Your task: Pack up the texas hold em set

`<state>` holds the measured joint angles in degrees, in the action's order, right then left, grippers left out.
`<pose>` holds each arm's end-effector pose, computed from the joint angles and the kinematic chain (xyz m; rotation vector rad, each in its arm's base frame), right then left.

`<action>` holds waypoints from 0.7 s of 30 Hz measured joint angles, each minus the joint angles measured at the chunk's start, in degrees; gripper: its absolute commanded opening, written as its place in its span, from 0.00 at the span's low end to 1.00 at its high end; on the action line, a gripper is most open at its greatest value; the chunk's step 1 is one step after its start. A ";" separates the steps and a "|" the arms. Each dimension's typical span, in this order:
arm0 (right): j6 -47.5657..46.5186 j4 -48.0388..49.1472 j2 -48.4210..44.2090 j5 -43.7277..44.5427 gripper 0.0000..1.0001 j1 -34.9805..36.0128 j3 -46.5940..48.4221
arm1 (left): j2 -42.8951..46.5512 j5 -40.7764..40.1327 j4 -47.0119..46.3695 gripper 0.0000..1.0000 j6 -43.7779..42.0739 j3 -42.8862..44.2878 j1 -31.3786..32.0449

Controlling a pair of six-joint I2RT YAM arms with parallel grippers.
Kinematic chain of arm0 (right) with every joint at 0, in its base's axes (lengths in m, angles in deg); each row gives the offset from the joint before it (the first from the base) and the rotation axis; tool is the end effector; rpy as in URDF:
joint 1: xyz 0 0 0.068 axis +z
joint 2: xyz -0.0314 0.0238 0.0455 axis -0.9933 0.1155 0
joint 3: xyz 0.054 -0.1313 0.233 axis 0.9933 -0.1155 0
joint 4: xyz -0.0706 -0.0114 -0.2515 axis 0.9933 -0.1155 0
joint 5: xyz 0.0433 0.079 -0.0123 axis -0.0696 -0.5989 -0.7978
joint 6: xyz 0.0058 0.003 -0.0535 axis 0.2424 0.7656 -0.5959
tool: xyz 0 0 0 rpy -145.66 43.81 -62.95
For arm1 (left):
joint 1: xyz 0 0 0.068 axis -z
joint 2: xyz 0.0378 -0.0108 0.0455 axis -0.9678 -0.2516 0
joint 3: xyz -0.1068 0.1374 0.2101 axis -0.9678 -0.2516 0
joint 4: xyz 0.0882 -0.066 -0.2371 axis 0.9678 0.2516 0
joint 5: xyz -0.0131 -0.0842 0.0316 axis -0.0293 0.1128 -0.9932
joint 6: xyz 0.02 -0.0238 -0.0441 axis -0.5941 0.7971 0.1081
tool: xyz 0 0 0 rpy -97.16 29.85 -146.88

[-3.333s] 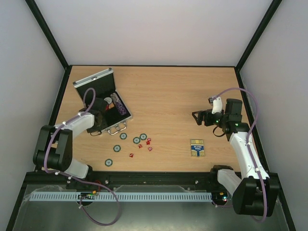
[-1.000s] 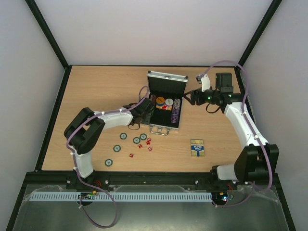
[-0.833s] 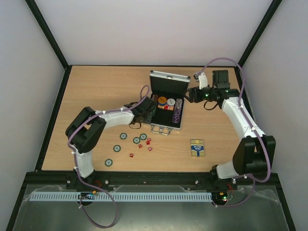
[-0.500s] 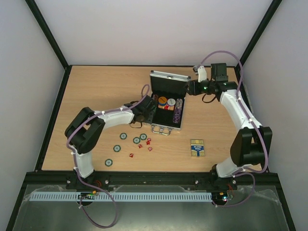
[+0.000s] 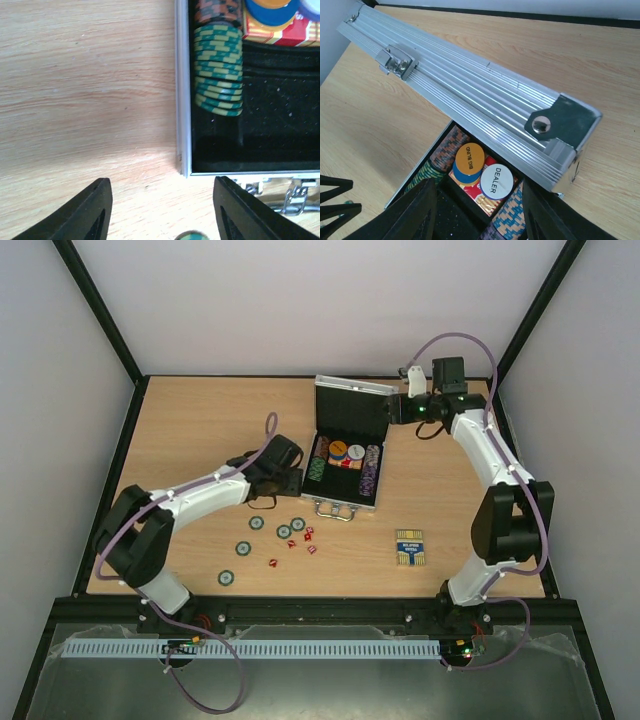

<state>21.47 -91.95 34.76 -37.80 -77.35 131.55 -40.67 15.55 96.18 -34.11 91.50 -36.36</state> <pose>0.3878 0.0583 0.3301 -0.4506 2.0586 0.5760 0.2673 -0.2119 0.2077 0.1856 2.5004 -0.3612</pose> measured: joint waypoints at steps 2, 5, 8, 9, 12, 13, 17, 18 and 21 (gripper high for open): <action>0.26 -0.42 0.28 0.00 0.49 0.00 0.52 | 1.31 0.17 1.05 0.63 0.24 -0.81 -0.42; 0.37 -0.81 0.35 0.07 0.49 0.02 0.87 | 2.73 0.70 1.86 0.64 0.24 -1.57 -1.14; 0.50 -1.22 0.83 0.52 0.49 0.02 1.97 | 3.61 2.27 2.12 0.51 -0.35 -2.16 -1.51; 0.55 -1.62 1.20 0.63 0.49 0.02 2.73 | 3.61 3.19 2.16 0.45 -0.79 -2.14 -1.64; 0.85 -2.43 2.60 0.52 0.48 0.04 5.44 | 2.82 6.47 2.60 0.28 -2.03 -1.44 -1.88; 0.96 -2.62 2.73 0.33 0.49 0.04 5.79 | 2.34 7.32 2.58 0.20 -2.08 -1.03 -1.88; 1.31 -3.32 2.71 -0.44 0.49 0.04 5.84 | -1.07 11.15 2.49 0.02 -2.99 1.99 -2.01; 1.38 -3.43 2.67 -0.55 0.49 0.04 5.81 | -2.19 11.80 2.54 0.02 -3.21 2.95 -2.01; 1.66 -3.65 2.27 -1.25 0.50 0.04 5.64 | -4.68 12.81 2.36 0.02 -3.02 4.66 -2.01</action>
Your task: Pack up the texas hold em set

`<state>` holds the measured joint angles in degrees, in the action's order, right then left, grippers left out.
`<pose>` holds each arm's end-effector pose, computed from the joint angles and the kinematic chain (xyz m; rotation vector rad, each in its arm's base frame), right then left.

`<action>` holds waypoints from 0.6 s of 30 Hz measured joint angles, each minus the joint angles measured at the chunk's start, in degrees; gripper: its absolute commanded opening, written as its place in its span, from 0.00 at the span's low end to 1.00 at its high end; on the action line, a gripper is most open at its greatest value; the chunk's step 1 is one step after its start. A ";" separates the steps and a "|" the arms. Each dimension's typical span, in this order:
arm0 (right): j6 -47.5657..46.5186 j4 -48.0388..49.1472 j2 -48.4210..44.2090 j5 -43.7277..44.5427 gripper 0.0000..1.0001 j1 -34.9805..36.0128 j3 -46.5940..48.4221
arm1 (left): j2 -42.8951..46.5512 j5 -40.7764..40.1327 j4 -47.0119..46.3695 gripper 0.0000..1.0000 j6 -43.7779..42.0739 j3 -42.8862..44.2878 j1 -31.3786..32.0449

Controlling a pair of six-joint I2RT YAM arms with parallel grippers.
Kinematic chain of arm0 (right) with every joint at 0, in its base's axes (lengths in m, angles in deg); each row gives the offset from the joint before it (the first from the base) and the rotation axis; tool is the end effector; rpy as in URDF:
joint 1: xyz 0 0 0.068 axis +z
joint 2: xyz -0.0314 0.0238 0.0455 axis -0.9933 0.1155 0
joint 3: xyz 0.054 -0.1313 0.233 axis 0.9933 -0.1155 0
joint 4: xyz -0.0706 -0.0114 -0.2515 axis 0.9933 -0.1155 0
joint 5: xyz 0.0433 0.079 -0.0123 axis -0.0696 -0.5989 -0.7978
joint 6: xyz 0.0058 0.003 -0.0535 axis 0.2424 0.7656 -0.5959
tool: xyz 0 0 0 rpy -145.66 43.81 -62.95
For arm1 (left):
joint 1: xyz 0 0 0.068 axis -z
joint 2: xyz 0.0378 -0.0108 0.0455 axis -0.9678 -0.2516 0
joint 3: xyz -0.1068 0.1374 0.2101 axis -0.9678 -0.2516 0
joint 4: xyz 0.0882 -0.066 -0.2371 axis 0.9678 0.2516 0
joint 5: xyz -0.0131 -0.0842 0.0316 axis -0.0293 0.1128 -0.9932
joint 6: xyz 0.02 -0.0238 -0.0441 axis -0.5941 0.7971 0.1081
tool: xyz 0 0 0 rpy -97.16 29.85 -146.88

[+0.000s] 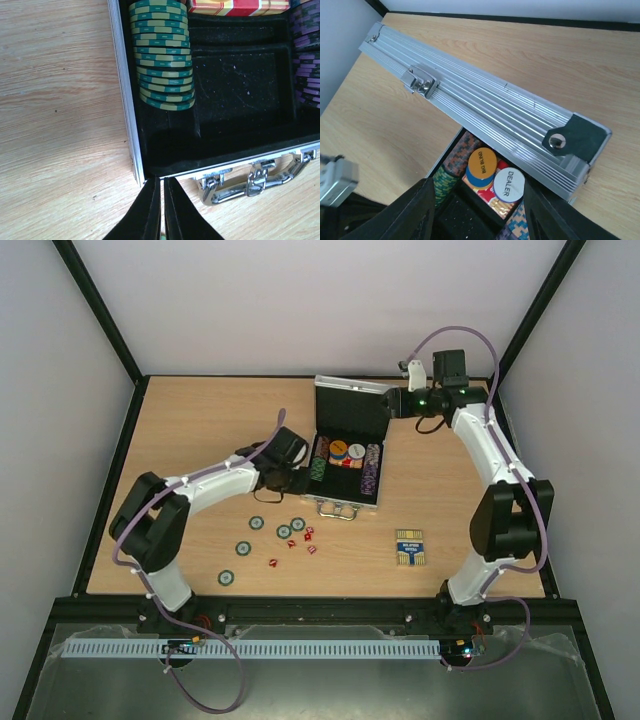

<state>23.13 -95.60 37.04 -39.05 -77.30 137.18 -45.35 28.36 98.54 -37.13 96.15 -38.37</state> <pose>0.3964 0.0602 0.3431 -0.4339 2.0680 0.6181 0.2840 -0.2194 0.2027 0.3129 2.5926 -0.5581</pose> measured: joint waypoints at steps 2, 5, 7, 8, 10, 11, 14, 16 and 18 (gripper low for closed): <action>0.24 -0.15 -0.96 -0.98 0.50 0.00 -0.98 | -1.27 0.17 0.09 0.02 0.15 0.87 0.00; 0.83 -0.42 -2.05 -2.43 0.50 0.02 -1.95 | -2.84 0.28 -0.24 0.02 0.44 1.90 0.00; 1.14 -0.55 -2.58 -3.19 0.52 0.00 -2.36 | -3.54 0.35 -0.39 0.02 0.66 2.16 0.00; 1.27 -0.66 -2.89 -3.63 0.53 0.00 -2.54 | -3.91 0.42 -0.50 0.02 0.79 2.25 0.00; 1.49 -0.90 -3.41 -4.15 0.54 0.00 -2.82 | -4.42 0.46 -0.59 0.02 0.85 2.40 0.00; 1.55 -0.94 -3.74 -4.33 0.54 0.00 -2.97 | -4.70 0.46 -0.76 0.02 0.87 2.43 0.00; 1.73 -0.98 -4.85 -4.74 0.54 0.00 -3.69 | -5.66 0.39 -1.07 0.02 1.07 2.49 0.00; 1.81 -1.03 -5.79 -5.01 0.54 0.00 -4.52 | -6.43 0.39 -1.18 0.02 1.25 2.64 0.00; 1.84 -1.09 -6.80 -5.27 0.55 0.00 -5.62 | -7.65 0.44 -1.36 0.02 1.29 3.30 0.00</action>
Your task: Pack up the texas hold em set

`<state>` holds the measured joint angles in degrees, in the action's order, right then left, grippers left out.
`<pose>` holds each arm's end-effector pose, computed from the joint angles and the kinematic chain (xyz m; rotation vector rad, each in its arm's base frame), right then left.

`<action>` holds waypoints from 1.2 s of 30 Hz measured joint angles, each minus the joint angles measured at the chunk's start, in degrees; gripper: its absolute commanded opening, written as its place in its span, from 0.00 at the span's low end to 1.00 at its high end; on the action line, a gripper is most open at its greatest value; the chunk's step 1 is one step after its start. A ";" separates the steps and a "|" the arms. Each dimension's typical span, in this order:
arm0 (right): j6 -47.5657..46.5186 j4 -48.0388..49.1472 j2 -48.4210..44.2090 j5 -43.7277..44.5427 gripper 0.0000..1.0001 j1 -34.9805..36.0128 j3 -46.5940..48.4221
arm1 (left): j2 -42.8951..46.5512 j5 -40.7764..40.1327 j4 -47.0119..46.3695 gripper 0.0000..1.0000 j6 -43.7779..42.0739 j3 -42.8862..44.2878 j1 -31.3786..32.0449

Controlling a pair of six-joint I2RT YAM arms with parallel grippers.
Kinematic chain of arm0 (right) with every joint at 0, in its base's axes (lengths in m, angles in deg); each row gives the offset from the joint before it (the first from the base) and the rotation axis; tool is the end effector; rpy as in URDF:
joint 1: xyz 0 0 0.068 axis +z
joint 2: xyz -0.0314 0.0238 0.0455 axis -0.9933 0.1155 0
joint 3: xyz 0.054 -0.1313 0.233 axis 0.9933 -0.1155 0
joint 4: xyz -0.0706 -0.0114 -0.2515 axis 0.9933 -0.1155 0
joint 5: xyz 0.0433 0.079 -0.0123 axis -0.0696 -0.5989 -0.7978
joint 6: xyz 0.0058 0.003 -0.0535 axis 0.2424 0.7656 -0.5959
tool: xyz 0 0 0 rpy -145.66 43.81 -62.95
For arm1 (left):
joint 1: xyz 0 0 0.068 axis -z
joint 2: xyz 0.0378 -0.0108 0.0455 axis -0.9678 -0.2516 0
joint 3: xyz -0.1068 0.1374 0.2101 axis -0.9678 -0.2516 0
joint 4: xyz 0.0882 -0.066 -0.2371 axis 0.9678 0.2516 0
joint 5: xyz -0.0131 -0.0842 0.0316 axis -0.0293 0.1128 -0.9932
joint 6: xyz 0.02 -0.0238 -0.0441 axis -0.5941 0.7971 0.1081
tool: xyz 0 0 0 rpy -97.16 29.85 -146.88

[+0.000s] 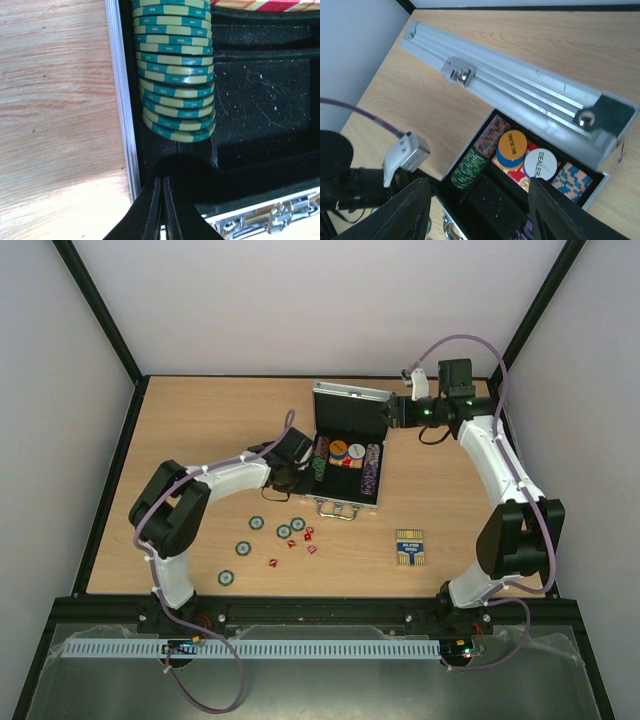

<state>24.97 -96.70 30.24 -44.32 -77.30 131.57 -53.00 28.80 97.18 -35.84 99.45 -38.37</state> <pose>0.3631 0.0595 0.3524 -0.4547 2.0545 0.7341 0.3019 -0.2333 0.1745 0.2885 2.6521 -0.5460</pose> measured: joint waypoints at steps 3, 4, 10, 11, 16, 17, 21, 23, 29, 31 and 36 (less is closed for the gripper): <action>-0.02 0.00 -2.08 -0.11 0.55 0.00 -2.47 | -1.73 -0.02 -0.09 0.02 0.00 1.31 0.00; -0.02 -0.02 -2.75 -0.13 0.55 0.00 -3.19 | -2.34 0.00 -0.15 0.02 0.02 1.92 0.00; -0.02 -0.04 -5.55 -0.50 0.55 0.00 -5.35 | -4.44 0.00 -0.61 0.02 0.17 4.74 0.00; -0.02 -0.04 -5.62 -0.50 0.55 0.00 -5.35 | -4.70 0.00 -0.70 0.02 0.22 5.14 0.00; -0.02 -0.07 -5.73 -0.55 0.56 0.00 -5.46 | -6.08 -0.04 -1.09 0.02 0.52 6.34 -0.02; -0.02 -0.11 -5.92 -0.55 0.56 0.00 -5.53 | -6.29 -0.07 -1.07 0.02 0.57 6.51 0.00; -0.02 -0.17 -7.80 -0.59 0.56 0.00 -6.25 | -6.88 -0.37 -1.16 0.02 0.81 6.97 0.00; -0.15 -0.31 -9.14 -0.59 0.56 0.00 -6.80 | -7.32 -0.44 -1.14 0.02 0.85 7.50 0.00; -0.85 -1.27 -13.25 -0.37 0.57 0.00 -8.94 | -8.50 -0.66 -1.29 0.02 0.90 8.61 0.00; -1.09 -1.70 -14.16 -0.26 0.58 0.00 -9.70 | -8.50 -0.68 -1.29 0.02 0.92 8.61 0.00; -1.95 -2.60 -15.65 0.02 0.59 0.00 -11.56 | -8.46 -0.83 -1.22 0.02 1.01 8.61 0.00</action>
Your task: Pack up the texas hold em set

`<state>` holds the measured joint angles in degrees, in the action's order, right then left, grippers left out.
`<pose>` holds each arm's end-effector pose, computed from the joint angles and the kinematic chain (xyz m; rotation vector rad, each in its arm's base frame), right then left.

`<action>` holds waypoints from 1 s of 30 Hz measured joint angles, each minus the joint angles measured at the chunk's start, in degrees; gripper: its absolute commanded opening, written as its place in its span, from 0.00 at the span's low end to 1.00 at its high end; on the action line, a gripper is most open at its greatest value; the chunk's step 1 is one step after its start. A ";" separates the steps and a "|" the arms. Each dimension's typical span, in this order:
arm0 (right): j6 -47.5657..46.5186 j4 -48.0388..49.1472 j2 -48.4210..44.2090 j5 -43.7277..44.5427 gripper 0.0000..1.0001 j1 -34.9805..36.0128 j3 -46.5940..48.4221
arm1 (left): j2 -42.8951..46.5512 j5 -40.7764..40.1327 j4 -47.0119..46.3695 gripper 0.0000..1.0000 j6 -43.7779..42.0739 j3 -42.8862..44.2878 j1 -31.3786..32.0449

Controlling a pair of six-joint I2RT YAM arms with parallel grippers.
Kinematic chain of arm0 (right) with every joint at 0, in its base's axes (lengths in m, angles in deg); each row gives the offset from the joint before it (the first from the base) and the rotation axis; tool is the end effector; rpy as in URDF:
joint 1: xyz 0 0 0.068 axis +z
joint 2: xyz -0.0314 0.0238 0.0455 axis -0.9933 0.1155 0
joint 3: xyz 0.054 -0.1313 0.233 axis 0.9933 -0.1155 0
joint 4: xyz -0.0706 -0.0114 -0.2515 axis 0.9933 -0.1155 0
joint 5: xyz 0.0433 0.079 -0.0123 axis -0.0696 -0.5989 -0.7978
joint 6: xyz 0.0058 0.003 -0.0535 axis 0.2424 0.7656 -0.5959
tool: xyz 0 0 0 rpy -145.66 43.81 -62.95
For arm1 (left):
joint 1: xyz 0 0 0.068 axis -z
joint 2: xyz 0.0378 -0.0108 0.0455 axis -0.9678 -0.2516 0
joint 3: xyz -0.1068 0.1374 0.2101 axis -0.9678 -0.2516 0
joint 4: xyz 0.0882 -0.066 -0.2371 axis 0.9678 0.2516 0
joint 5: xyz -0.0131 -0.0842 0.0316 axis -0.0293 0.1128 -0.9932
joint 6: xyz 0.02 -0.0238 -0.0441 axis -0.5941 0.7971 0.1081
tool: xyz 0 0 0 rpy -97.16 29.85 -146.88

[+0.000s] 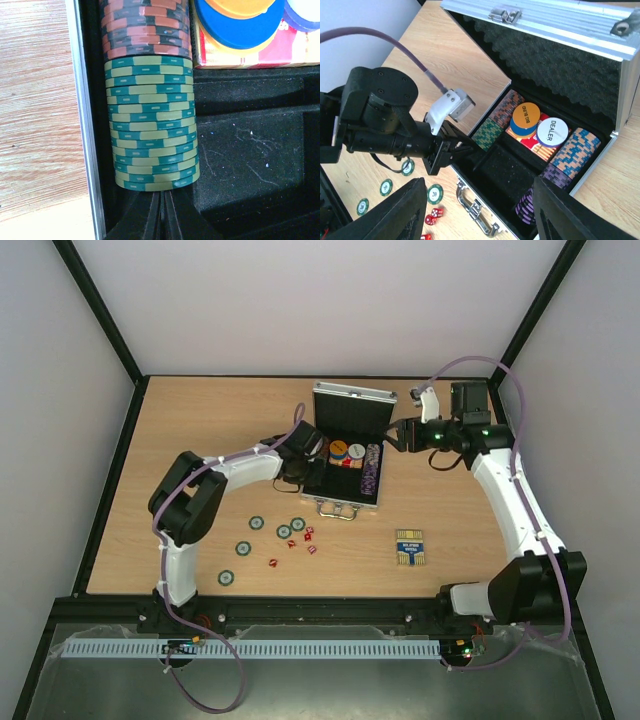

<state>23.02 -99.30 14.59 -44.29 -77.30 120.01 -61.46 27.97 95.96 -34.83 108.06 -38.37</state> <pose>0.2906 0.0518 0.3654 -0.4934 2.0167 0.7062 0.3334 -0.2564 0.1632 0.2589 2.6299 -0.5481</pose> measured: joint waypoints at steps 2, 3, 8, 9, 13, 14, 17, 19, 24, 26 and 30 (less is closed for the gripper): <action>-0.22 -0.33 -0.42 0.33 0.60 0.00 -0.59 | 0.11 -0.02 0.15 0.06 0.00 -0.02 -0.02; -0.26 -0.46 -0.63 0.57 0.60 0.00 -0.79 | 0.33 -0.04 0.33 0.08 0.07 -0.13 -0.02; -0.98 -0.98 -2.21 2.45 0.61 0.00 -1.46 | 2.73 0.00 2.58 0.15 0.48 -0.42 -0.02; -1.14 -1.05 -2.62 2.67 0.61 0.00 -1.55 | 3.45 -0.02 3.02 0.17 0.59 -0.63 -0.02; -1.57 -1.16 -4.28 3.26 0.62 0.00 -1.86 | 6.47 0.02 4.52 0.30 0.96 -2.25 -0.02; -1.70 -1.16 -4.61 3.41 0.63 0.00 -1.97 | 7.48 0.04 4.98 0.33 1.05 -2.93 -0.02; -1.95 -1.22 -5.33 4.22 0.69 0.00 -2.29 | 11.47 0.00 6.64 0.40 0.96 -5.51 0.00; -2.27 -0.98 -6.19 5.05 0.75 0.00 -3.41 | 15.19 -0.39 8.33 0.47 1.01 -7.43 0.04; -2.23 1.57 -11.56 6.67 0.86 -1.44 -13.49 | 23.45 -3.26 13.33 0.63 1.09 -10.95 0.83; -2.03 2.75 -14.25 7.50 0.87 -2.86 -17.90 | 25.18 -4.50 14.86 0.68 1.01 -12.48 1.36; -1.70 6.51 -20.24 7.72 0.89 -5.07 -24.63 | 25.90 -5.75 17.44 0.78 0.17 -15.80 2.69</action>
<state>21.32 -92.78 -5.65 -36.58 -82.37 95.37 -35.56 22.22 113.40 -34.66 92.26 -35.68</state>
